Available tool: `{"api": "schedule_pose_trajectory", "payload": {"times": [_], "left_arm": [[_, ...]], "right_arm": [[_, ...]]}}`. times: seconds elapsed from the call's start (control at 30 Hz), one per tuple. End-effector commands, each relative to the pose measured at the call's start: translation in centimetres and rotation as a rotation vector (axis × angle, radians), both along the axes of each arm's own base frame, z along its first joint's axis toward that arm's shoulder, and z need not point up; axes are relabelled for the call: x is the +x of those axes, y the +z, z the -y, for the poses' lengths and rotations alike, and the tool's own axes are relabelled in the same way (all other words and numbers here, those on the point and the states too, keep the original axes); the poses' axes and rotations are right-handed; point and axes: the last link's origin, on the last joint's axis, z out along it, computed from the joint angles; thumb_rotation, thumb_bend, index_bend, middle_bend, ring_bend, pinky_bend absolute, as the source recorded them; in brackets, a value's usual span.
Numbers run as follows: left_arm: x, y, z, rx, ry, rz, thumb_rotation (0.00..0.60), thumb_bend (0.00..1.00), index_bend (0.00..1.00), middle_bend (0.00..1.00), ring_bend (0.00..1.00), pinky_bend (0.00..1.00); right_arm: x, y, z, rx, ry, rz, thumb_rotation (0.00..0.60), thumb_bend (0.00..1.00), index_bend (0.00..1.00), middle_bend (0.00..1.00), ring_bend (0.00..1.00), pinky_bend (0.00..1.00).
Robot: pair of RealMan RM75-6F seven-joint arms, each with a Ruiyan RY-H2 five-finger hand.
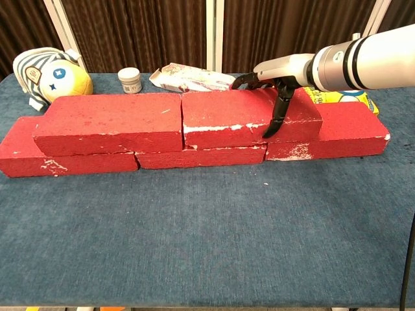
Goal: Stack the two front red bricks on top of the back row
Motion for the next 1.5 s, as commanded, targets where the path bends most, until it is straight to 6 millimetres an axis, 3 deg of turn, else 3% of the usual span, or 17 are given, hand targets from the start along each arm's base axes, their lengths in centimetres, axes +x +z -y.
{"api": "schedule_pose_trajectory", "payload": {"times": [0.03,0.17,0.53,0.7,0.87,1.07,1.27,1.5], "left_arm": [[0.0,0.0,0.0,-0.001,0.000,-0.001,0.600,0.00,0.04,0.00,0.00,0.00],[0.0,0.0,0.0,0.000,0.000,0.000,0.600,0.00,0.04,0.00,0.00,0.00],[0.1,0.1,0.0,0.002,-0.001,0.000,0.600,0.00,0.04,0.00,0.00,0.00],[0.1,0.1,0.0,0.004,-0.002,0.000,0.600,0.00,0.04,0.00,0.00,0.00],[0.2,0.1,-0.1,0.007,-0.002,-0.001,0.600,0.00,0.04,0.00,0.00,0.00],[0.3,-0.1,-0.1,0.007,-0.005,-0.002,0.600,0.00,0.03,0.00,0.00,0.00],[0.6,-0.1,0.0,0.016,-0.012,-0.002,0.600,0.00,0.04,0.00,0.00,0.00],[1.4,0.6,0.1,0.067,-0.054,-0.008,0.600,0.00,0.04,0.00,0.00,0.00]], "right_arm": [[0.0,0.0,0.0,0.001,-0.004,0.006,0.600,0.05,0.00,0.07,0.00,0.00],[0.1,0.2,0.0,0.002,-0.008,0.020,0.600,0.00,0.00,0.00,0.00,0.00],[0.2,0.7,-0.3,0.026,-0.022,0.050,0.600,0.00,0.00,0.00,0.00,0.00],[0.3,1.9,-0.2,-0.021,-0.008,0.090,0.600,0.00,0.00,0.00,0.00,0.00],[0.3,3.8,-0.7,-0.056,0.014,0.116,0.600,0.00,0.00,0.00,0.00,0.00],[-0.4,8.0,-2.5,-0.117,0.037,0.165,0.600,0.00,0.00,0.00,0.00,0.00],[-4.1,13.1,-5.7,-0.274,0.127,0.080,0.600,0.00,0.00,0.00,0.00,0.00],[-11.2,16.3,-13.2,-0.456,0.174,-0.085,0.600,0.04,0.00,0.00,0.00,0.00]]}}
